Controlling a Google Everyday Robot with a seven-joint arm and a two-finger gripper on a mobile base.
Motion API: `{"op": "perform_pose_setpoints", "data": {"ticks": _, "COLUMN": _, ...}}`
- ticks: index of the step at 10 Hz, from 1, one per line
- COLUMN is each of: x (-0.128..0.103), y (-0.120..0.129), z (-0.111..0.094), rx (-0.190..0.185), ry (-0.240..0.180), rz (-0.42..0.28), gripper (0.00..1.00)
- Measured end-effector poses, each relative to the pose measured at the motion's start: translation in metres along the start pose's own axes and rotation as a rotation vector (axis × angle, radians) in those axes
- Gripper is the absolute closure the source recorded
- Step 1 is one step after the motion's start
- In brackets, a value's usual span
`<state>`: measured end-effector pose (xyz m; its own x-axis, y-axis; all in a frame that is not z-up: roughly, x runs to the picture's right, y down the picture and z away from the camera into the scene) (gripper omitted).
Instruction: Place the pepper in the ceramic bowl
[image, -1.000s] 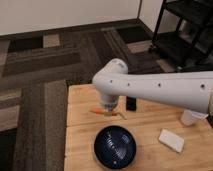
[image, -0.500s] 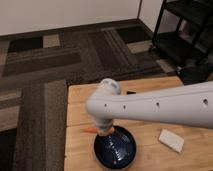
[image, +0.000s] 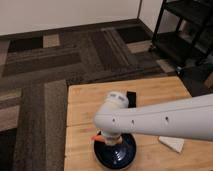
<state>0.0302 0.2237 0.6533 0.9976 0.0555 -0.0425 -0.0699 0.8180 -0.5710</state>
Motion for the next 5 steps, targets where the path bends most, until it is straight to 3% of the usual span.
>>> {"op": "perform_pose_setpoints", "data": {"ticks": 1, "x": -0.0007, "y": 0.0003, "z": 0.0001, "rx": -0.001, "ry": 0.0, "rz": -0.001, "gripper": 0.96}}
{"op": "perform_pose_setpoints", "data": {"ticks": 5, "x": -0.0011, "y": 0.0003, "z": 0.0001, "rx": -0.001, "ry": -0.001, "rz": -0.001, "gripper": 0.4}}
